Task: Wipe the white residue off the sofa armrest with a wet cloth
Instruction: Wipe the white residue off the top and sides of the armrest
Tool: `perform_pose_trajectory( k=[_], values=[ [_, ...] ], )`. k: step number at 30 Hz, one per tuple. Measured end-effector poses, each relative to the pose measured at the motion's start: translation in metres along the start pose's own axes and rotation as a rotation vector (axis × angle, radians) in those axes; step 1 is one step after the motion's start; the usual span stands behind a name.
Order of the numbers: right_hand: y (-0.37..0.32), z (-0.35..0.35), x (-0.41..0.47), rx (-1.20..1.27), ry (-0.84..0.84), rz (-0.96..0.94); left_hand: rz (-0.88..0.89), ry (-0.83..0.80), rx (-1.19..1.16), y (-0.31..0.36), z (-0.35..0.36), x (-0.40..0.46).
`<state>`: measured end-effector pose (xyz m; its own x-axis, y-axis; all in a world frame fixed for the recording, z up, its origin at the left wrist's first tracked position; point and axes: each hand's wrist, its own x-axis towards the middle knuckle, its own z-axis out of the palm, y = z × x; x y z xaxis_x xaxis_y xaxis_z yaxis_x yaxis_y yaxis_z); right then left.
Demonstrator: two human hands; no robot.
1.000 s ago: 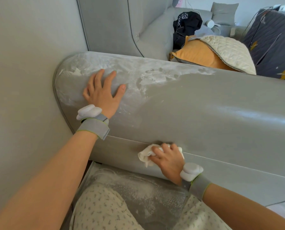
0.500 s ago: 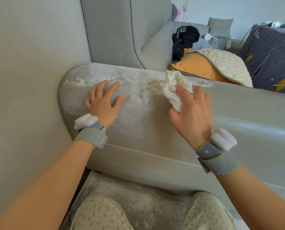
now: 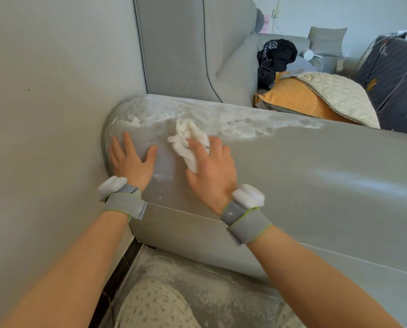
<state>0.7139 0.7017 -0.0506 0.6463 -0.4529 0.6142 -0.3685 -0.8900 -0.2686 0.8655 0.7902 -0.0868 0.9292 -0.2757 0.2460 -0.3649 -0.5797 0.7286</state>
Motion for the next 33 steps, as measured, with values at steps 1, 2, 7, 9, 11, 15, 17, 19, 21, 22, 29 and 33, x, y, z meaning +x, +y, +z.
perform_pose_trajectory(
  k=[1, 2, 7, 9, 11, 15, 17, 19, 21, 22, 29, 33],
  values=[
    [0.007, -0.009, -0.001, 0.052, 0.014, 0.000, -0.004, 0.003, -0.013, 0.001, 0.001, 0.000],
    [0.015, -0.019, -0.002, 0.075, 0.045, 0.003, -0.004, 0.010, -0.021, 0.001, 0.001, 0.000],
    [0.053, -0.052, -0.010, -0.016, 0.139, 0.163, 0.004, 0.062, -0.056, -0.006, 0.002, 0.000],
    [0.055, -0.046, -0.014, -0.092, 0.138, 0.176, 0.018, 0.087, -0.065, -0.008, 0.003, 0.000],
    [0.046, -0.031, -0.015, -0.137, 0.142, 0.131, 0.031, 0.101, -0.068, -0.011, 0.004, 0.000],
    [0.008, 0.011, -0.007, -0.168, 0.137, 0.052, 0.065, 0.070, -0.072, -0.021, 0.000, 0.002],
    [-0.013, 0.031, -0.001, -0.205, 0.126, 0.037, 0.087, 0.062, -0.088, -0.025, -0.003, 0.002],
    [-0.035, 0.048, 0.005, -0.195, 0.101, 0.000, 0.122, 0.062, -0.106, -0.030, -0.007, 0.003],
    [-0.047, 0.058, 0.009, -0.170, 0.059, -0.053, 0.146, 0.047, -0.145, -0.033, -0.011, 0.004],
    [-0.048, 0.059, 0.010, -0.146, 0.033, -0.075, 0.146, 0.038, -0.175, -0.034, -0.012, 0.004],
    [-0.009, 0.010, -0.020, 0.173, 0.117, -0.128, 0.075, 0.044, -0.289, -0.036, -0.013, -0.001],
    [0.036, -0.003, -0.068, 0.222, 0.255, 0.024, -0.020, 0.071, -0.274, -0.044, 0.001, -0.006]
  ],
)
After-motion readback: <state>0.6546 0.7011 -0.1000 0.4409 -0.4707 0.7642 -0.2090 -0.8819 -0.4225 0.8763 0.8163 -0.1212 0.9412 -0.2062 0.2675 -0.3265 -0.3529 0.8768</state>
